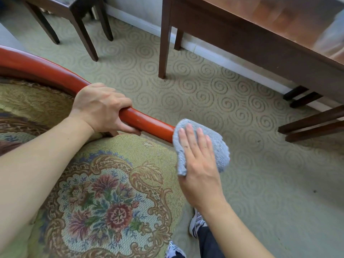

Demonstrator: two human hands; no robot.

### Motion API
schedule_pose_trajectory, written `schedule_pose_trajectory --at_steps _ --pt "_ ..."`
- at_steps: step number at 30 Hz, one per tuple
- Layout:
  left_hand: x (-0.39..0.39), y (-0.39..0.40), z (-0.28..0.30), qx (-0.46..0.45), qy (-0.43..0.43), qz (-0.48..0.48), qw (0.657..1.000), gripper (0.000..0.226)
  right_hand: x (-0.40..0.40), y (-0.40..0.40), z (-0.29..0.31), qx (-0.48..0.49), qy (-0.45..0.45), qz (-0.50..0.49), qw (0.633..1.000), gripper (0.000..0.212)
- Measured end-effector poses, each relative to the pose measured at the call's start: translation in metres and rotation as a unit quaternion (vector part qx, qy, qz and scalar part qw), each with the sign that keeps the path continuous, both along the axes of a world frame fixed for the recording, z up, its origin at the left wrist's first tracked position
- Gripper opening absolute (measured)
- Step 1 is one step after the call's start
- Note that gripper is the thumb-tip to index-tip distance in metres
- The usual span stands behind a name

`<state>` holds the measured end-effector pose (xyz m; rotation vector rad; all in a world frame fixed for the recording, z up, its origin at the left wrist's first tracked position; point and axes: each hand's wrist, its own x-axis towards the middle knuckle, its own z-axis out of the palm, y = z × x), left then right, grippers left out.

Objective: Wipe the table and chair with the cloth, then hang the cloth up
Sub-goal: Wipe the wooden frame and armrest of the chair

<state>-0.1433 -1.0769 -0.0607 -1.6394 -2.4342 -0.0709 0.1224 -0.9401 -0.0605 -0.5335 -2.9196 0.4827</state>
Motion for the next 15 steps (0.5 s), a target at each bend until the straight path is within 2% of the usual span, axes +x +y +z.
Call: schedule_pose_trajectory --at_steps 5,9,15 --pt "0.001 0.0 0.001 0.0 -0.009 -0.007 1.0 0.073 0.04 0.014 -0.012 -0.03 0.026 -0.039 0.998 0.067" --pt "0.001 -0.001 0.002 -0.002 -0.004 -0.009 1.0 0.074 0.019 -0.002 -0.008 -0.04 0.02 -0.063 0.997 0.073" --pt "0.004 -0.004 0.012 -0.038 -0.05 0.003 0.998 0.074 -0.05 -0.033 0.004 0.018 -0.035 0.053 0.998 0.077"
